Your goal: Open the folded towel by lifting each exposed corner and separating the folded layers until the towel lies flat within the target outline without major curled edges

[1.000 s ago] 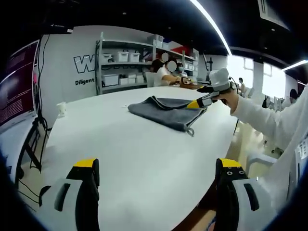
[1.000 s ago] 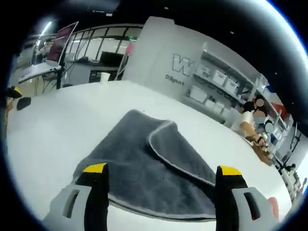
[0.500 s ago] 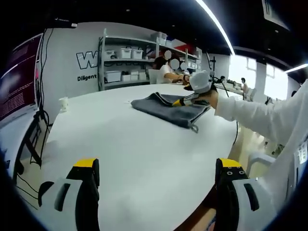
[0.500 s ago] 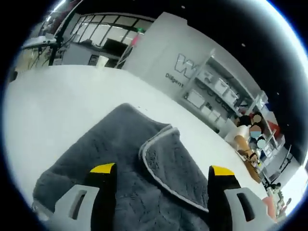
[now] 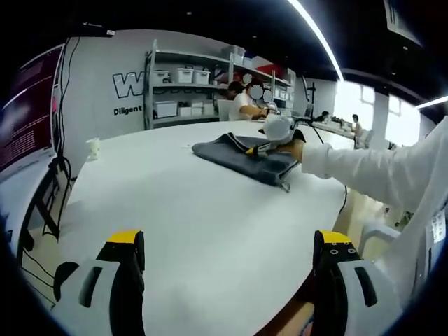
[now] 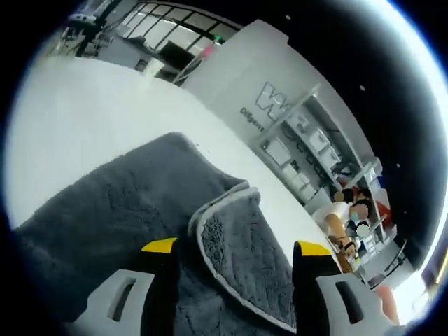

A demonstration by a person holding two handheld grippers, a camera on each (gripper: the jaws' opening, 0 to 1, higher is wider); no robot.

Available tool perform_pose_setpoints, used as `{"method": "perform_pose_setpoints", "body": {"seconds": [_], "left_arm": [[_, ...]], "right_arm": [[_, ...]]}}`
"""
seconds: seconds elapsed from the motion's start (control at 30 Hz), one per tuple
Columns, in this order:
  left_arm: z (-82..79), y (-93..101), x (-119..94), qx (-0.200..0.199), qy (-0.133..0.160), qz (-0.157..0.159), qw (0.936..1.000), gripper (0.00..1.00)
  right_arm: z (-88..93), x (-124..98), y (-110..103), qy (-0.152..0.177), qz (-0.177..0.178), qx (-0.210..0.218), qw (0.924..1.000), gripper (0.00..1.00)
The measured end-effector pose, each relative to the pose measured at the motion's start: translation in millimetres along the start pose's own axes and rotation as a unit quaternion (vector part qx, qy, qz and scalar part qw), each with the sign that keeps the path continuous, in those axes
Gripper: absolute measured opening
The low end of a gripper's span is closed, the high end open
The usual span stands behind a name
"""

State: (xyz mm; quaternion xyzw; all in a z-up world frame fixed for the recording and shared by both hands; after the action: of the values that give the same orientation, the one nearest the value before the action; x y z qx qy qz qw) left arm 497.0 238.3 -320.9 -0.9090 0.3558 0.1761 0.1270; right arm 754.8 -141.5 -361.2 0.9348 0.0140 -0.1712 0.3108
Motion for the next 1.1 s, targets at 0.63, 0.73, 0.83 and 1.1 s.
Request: {"method": "perform_pose_setpoints", "body": {"seconds": [0.63,0.73,0.83,1.1], "left_arm": [[-1.9,3.6,-3.3,0.001,0.007,0.006,1.0000,0.99],[-3.0,1.8,-6.2,0.000,0.011,0.005,0.9999,0.99],[-4.4,-0.1,-10.4,-0.002,0.018,0.003,0.9998,0.99],[-10.2,0.8,-15.6,-0.001,0.033,-0.001,0.9995,0.99]], "right_arm": [[3.1,-3.5,-23.5,0.032,0.020,-0.183,0.9825,0.27],[6.2,-0.5,-30.1,0.028,0.016,-0.207,0.9778,0.12],[8.6,1.8,-34.3,0.022,0.016,-0.222,0.9747,0.06],[9.0,3.8,-30.7,0.015,0.015,-0.233,0.9723,0.00]]}}
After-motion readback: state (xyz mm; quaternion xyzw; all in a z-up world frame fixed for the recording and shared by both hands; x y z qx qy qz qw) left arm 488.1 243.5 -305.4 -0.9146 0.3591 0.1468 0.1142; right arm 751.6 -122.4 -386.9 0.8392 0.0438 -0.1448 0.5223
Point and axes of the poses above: the point that each gripper's makers call its tool centre point, and the gripper's own axes: x roughly forward along the fingers, y roughly to its right, z roughly out of its underside, the point moved 7 cm from there along -x, roughly backward along the fingers, and after that the axes turned 10 degrees about x, right-handed, at the moved point
